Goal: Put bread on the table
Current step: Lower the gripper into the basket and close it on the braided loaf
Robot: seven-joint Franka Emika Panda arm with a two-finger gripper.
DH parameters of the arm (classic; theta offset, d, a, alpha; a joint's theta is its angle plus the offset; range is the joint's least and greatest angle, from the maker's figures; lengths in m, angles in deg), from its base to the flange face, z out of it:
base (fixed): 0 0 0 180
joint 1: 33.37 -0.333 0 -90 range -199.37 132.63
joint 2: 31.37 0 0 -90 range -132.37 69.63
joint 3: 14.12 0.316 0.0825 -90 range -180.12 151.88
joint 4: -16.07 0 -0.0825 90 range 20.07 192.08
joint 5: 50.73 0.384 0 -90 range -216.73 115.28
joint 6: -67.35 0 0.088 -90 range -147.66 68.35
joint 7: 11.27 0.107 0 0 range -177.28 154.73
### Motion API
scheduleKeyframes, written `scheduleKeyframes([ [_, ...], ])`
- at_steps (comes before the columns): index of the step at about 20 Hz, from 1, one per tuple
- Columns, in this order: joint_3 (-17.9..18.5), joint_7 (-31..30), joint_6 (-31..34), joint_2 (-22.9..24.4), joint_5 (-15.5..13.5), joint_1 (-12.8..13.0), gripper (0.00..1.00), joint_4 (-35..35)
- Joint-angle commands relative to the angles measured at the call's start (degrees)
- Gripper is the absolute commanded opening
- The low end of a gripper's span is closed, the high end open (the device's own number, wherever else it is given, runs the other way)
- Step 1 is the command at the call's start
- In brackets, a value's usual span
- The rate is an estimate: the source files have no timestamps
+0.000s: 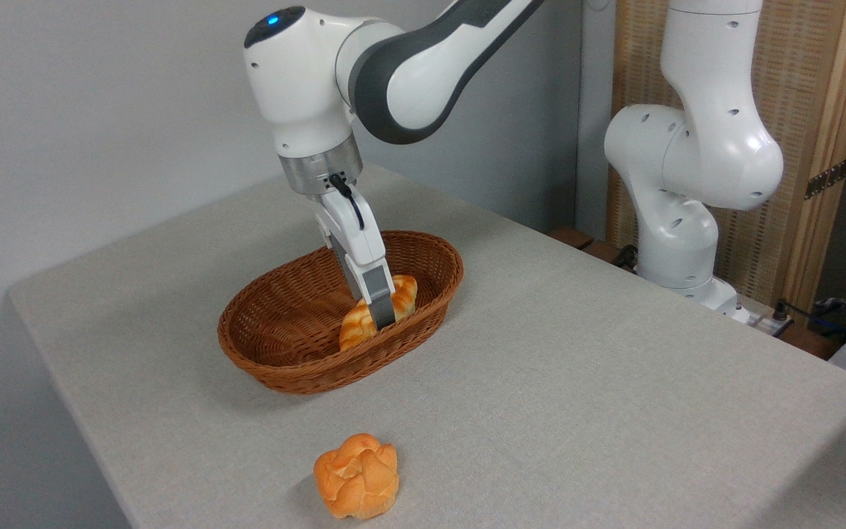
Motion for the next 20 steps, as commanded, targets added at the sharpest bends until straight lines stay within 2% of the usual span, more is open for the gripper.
scheduleKeyframes([
  [1,-0.5,0.5,-2.9,1.2,0.4,0.4,0.90,3.2],
  [4,-0.5,1.0,-2.9,1.0,0.1,0.4,0.59,3.2],
  [7,-0.6,1.1,-2.8,0.6,-0.1,0.5,0.40,3.2],
  [12,-0.7,1.7,-2.7,0.6,-0.1,0.6,0.25,3.2],
  [14,-0.7,2.4,-2.6,0.6,-0.2,0.6,0.15,3.2],
  [16,-0.7,2.6,-2.3,0.7,-0.8,0.6,0.12,3.2],
  [19,-0.7,2.6,-1.9,1.0,-0.9,0.6,0.00,2.8],
  [20,-0.7,2.6,-1.9,1.0,-0.9,0.6,0.00,2.7],
])
